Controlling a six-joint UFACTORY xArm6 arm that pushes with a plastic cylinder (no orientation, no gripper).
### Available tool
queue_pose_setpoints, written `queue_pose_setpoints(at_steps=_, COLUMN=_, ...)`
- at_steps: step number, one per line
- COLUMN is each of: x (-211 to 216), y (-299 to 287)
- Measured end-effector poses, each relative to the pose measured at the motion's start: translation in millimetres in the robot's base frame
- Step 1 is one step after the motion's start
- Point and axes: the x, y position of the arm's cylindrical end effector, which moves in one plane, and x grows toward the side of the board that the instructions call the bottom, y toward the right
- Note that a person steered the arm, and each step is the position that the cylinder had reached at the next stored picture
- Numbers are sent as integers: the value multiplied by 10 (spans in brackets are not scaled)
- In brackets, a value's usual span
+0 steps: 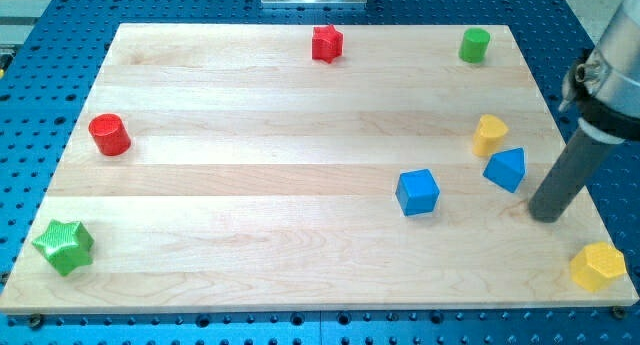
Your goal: Place the yellow heart at the center right of the board
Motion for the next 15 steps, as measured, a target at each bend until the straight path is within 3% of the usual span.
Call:
queue_pose_setpoints(at_steps=1, x=-291, y=98)
queue_pose_setpoints(at_steps=2, x=-300, y=-87)
queue_pose_setpoints(at_steps=5, x=-523, y=-1105)
queue_pose_setpoints(at_steps=8, x=-1339, y=-901)
queue_pose_setpoints(at_steps=9, x=-1398, y=-733)
queue_pose_setpoints(at_steps=10, x=-1098, y=-729)
queue_pose_setpoints(at_steps=12, x=-758, y=-1169)
queue_pose_setpoints(at_steps=14, x=-1079, y=-459)
queue_pose_setpoints(at_steps=15, x=-1130, y=-369)
